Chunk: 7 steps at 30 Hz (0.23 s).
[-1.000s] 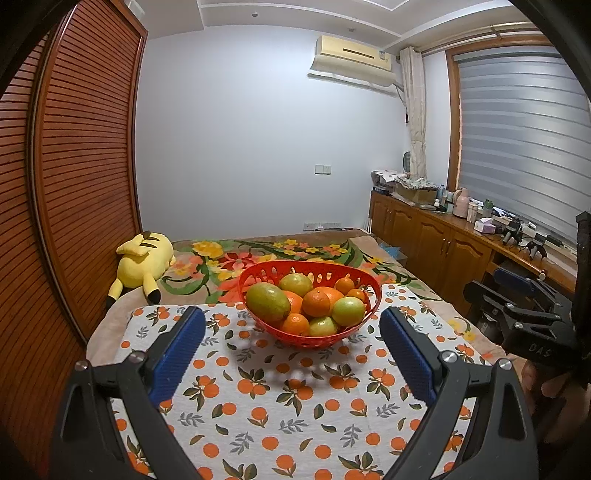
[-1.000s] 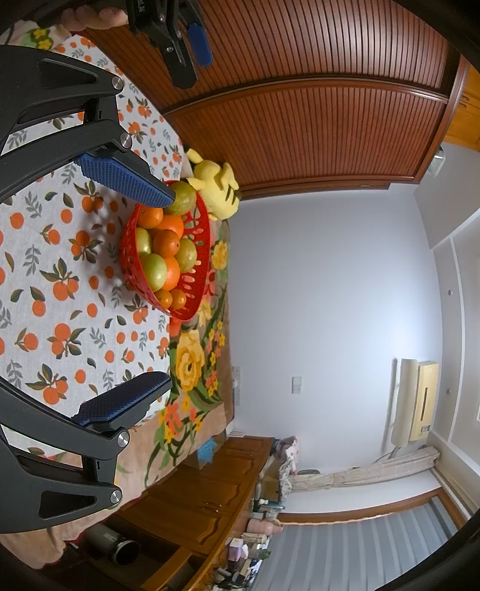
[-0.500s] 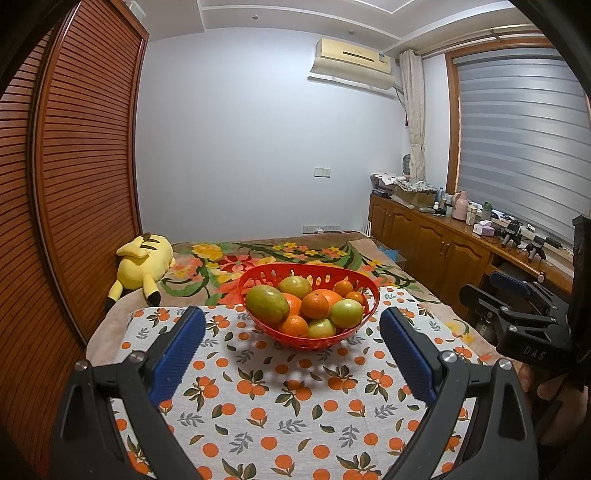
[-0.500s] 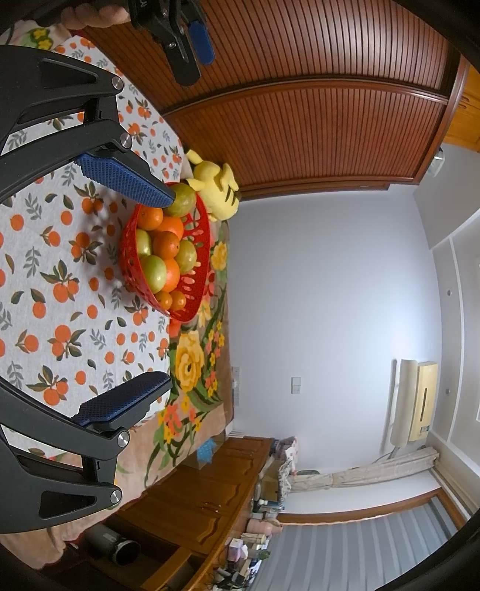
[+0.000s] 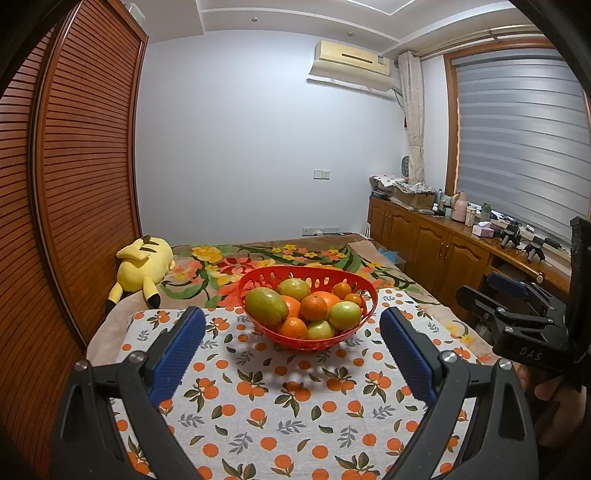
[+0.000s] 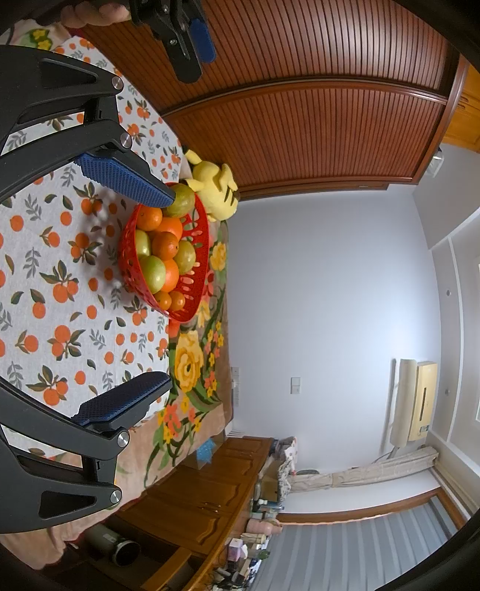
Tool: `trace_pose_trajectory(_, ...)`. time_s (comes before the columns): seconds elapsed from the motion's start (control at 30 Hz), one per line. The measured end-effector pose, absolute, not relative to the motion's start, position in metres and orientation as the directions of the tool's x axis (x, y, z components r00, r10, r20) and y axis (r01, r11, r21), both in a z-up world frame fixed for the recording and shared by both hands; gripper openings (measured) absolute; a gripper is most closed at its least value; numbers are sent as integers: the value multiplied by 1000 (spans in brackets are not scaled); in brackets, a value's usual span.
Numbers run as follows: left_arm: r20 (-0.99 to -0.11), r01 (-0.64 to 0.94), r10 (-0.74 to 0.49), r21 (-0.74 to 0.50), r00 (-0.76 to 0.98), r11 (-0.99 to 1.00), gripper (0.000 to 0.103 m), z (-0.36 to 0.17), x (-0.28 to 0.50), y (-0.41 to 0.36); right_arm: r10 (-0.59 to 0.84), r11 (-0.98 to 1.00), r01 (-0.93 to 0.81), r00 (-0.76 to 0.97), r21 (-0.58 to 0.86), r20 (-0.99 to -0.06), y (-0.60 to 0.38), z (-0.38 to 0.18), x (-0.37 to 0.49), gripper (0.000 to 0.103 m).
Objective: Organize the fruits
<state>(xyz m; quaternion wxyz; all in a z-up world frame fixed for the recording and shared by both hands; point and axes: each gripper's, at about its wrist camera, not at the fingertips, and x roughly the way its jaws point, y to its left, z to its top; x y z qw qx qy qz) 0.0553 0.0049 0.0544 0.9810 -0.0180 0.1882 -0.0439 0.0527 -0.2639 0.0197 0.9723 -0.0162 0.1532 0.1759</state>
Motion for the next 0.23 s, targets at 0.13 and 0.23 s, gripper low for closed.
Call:
trace_pose_trajectory(0.13,-368,80,-93,-51,925,996,96,54,55,5,337,938,-347,891,21,-303,-264,19,53,92)
trace_pose_trajectory(0.23,-368,80,-94,-52,925,995,96,54,55,5,337,938,-347,891,22,-303,-264,19,53,92)
